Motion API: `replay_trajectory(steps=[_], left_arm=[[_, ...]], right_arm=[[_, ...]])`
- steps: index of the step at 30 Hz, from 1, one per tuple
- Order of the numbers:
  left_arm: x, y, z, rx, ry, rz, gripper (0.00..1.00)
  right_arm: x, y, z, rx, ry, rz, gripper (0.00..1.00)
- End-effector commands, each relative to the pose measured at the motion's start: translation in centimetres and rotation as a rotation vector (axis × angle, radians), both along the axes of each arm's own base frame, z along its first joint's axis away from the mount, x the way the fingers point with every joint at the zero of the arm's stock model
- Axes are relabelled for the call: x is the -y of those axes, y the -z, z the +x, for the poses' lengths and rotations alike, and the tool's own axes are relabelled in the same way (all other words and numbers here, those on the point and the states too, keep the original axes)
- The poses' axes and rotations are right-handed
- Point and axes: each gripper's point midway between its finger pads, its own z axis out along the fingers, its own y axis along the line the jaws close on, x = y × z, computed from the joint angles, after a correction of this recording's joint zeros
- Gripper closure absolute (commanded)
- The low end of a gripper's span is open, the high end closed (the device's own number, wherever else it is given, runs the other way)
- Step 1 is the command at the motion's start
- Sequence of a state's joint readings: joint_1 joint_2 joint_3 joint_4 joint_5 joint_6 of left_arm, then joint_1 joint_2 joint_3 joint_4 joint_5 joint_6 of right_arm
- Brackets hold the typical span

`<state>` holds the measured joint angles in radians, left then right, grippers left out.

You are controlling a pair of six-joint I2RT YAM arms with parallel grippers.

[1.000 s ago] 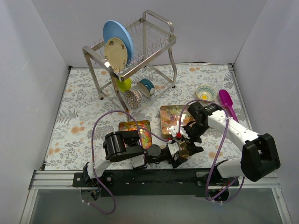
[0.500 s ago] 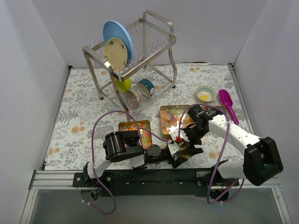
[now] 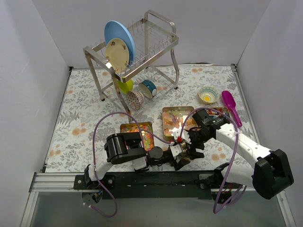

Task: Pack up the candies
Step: Screw the bottle lid onto the packing bottle.

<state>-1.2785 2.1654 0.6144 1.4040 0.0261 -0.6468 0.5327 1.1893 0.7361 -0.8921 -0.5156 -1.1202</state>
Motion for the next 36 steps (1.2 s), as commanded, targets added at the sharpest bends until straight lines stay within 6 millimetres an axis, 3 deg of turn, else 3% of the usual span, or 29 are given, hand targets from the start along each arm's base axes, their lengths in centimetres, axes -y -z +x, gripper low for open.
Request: replay_trajectory(steps=[1,20,36], left_arm=[[-0.8,-6.2,1.3,0.056,-0.066,-0.315,1.00],[-1.2,-6.2,1.7,0.068,-0.087,-0.310,1.00],[-1.3,-6.4,1.4,0.068,-0.067,-0.310,1.00]], right_arm=[[1.2,3.2,-1.0,-0.074,0.142,-0.099,0.27],[0.6,3.6,1.2,-0.019,0.343,-0.078,0.36],[1.0,3.8,0.6,-0.016,0.332,-0.078,0.36]])
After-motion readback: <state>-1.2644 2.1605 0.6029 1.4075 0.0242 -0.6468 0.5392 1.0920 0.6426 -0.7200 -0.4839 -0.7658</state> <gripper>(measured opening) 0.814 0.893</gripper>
